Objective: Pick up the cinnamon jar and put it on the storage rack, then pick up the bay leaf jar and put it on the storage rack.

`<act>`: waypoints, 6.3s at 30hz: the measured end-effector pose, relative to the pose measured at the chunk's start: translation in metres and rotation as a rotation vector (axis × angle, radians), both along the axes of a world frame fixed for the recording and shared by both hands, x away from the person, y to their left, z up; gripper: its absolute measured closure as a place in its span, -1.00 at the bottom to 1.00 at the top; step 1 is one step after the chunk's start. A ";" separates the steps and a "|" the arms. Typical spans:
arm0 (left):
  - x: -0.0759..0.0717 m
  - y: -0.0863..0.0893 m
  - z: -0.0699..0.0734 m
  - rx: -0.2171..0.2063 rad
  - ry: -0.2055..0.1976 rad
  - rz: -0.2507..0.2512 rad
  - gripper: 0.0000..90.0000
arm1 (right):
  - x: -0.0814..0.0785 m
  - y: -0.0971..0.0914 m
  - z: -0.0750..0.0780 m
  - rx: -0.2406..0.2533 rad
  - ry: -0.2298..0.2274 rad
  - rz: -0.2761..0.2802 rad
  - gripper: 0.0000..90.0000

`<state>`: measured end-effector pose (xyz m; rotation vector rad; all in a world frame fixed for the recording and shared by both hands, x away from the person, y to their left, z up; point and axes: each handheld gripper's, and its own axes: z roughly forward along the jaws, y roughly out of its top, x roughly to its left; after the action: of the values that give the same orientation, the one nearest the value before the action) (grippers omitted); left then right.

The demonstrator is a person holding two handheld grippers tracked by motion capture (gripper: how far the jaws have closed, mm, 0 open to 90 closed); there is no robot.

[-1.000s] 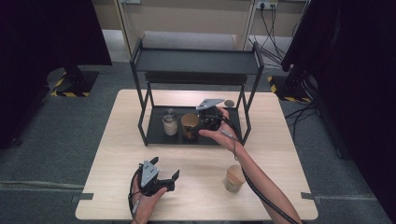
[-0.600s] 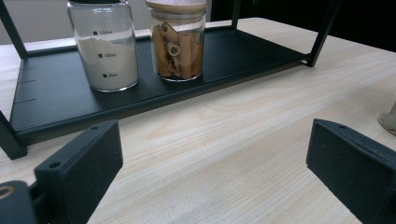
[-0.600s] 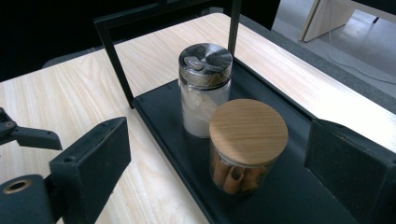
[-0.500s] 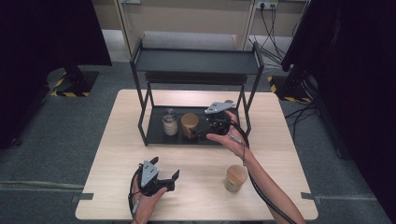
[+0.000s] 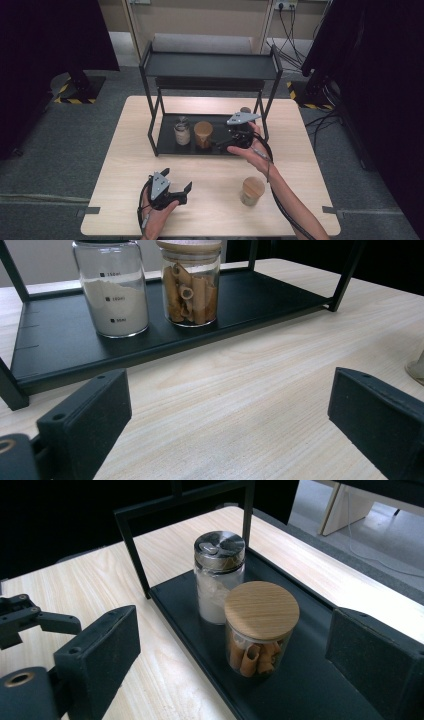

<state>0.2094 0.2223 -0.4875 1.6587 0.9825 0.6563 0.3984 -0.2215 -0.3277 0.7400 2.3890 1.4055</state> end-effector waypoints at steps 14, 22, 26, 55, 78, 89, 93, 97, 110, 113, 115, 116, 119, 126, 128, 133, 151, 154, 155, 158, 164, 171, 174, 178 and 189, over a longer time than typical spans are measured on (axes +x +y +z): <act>0.000 0.000 0.000 -0.005 0.003 0.003 -0.93 | -0.013 -0.017 -0.008 0.042 -0.002 -0.003 -0.83; 0.000 0.000 0.000 -0.004 0.003 0.003 -0.93 | -0.022 -0.027 -0.011 0.066 -0.011 -0.007 -0.83; 0.000 0.000 0.000 -0.002 0.002 0.003 -0.93 | -0.028 -0.031 -0.013 0.066 -0.020 -0.007 -0.83; -0.001 0.000 0.000 -0.001 -0.002 0.005 -0.93 | -0.052 -0.066 -0.029 0.134 -0.035 -0.055 -0.84; -0.001 0.000 0.000 0.000 -0.003 0.005 -0.93 | -0.069 -0.087 -0.038 0.161 -0.034 -0.082 -0.84; -0.001 -0.001 0.000 0.001 -0.002 0.005 -0.93 | -0.077 -0.096 -0.044 0.153 -0.023 -0.096 -0.84; -0.001 0.000 0.000 -0.001 -0.002 0.004 -0.93 | -0.080 -0.099 -0.046 0.159 -0.021 -0.102 -0.84; -0.001 -0.001 0.000 0.001 -0.005 0.003 -0.93 | -0.084 -0.102 -0.047 0.165 -0.021 -0.105 -0.84; -0.001 0.000 -0.001 0.001 -0.005 0.000 -0.93 | -0.093 -0.109 -0.051 0.171 -0.011 -0.125 -0.84; -0.001 0.000 -0.001 0.000 -0.005 0.001 -0.93 | -0.094 -0.110 -0.052 0.173 -0.009 -0.128 -0.84; -0.001 0.000 -0.001 0.001 -0.005 0.000 -0.93 | -0.096 -0.111 -0.053 0.172 -0.010 -0.130 -0.84; -0.001 0.000 0.000 0.001 -0.005 0.000 -0.93 | -0.096 -0.112 -0.053 0.172 -0.009 -0.131 -0.84; -0.001 0.000 -0.001 0.001 -0.005 0.000 -0.93 | -0.098 -0.114 -0.054 0.174 -0.008 -0.135 -0.84; -0.001 0.000 0.000 0.002 -0.005 0.000 -0.93 | -0.102 -0.115 -0.055 0.176 -0.004 -0.136 -0.84; -0.001 0.000 0.000 0.002 -0.005 -0.001 -0.93 | -0.102 -0.115 -0.056 0.176 -0.002 -0.135 -0.84; -0.001 0.000 0.000 0.001 -0.004 0.000 -0.93 | -0.104 -0.116 -0.057 0.177 -0.001 -0.135 -0.84; -0.001 0.000 -0.001 0.000 -0.006 -0.001 -0.93 | -0.114 -0.122 -0.058 0.187 0.001 -0.140 -0.84; -0.001 0.000 -0.001 0.000 -0.005 -0.001 -0.93 | -0.115 -0.122 -0.059 0.186 0.002 -0.139 -0.84; -0.001 0.000 0.000 0.001 -0.005 -0.001 -0.93 | -0.116 -0.122 -0.059 0.186 0.004 -0.139 -0.84; -0.001 0.000 0.000 0.001 -0.004 -0.001 -0.93 | -0.117 -0.122 -0.060 0.187 0.004 -0.141 -0.84; -0.001 0.000 -0.001 0.000 -0.005 -0.001 -0.93 | -0.120 -0.123 -0.060 0.183 0.003 -0.144 -0.84; -0.001 0.000 -0.001 -0.001 -0.005 -0.001 -0.93 | -0.123 -0.122 -0.062 0.176 0.006 -0.141 -0.84; -0.001 0.000 -0.001 0.000 -0.004 -0.001 -0.93 | -0.125 -0.122 -0.063 0.173 0.008 -0.138 -0.84; -0.001 0.000 -0.001 -0.001 -0.005 -0.001 -0.93 | -0.127 -0.123 -0.065 0.172 0.016 -0.139 -0.84; -0.001 0.000 -0.001 0.000 -0.005 -0.001 -0.93 | -0.133 -0.121 -0.069 0.160 0.023 -0.130 -0.84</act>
<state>0.2082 0.2225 -0.4881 1.6566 0.9782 0.6591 0.2655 -0.3424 -0.3965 0.9379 2.2200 1.5536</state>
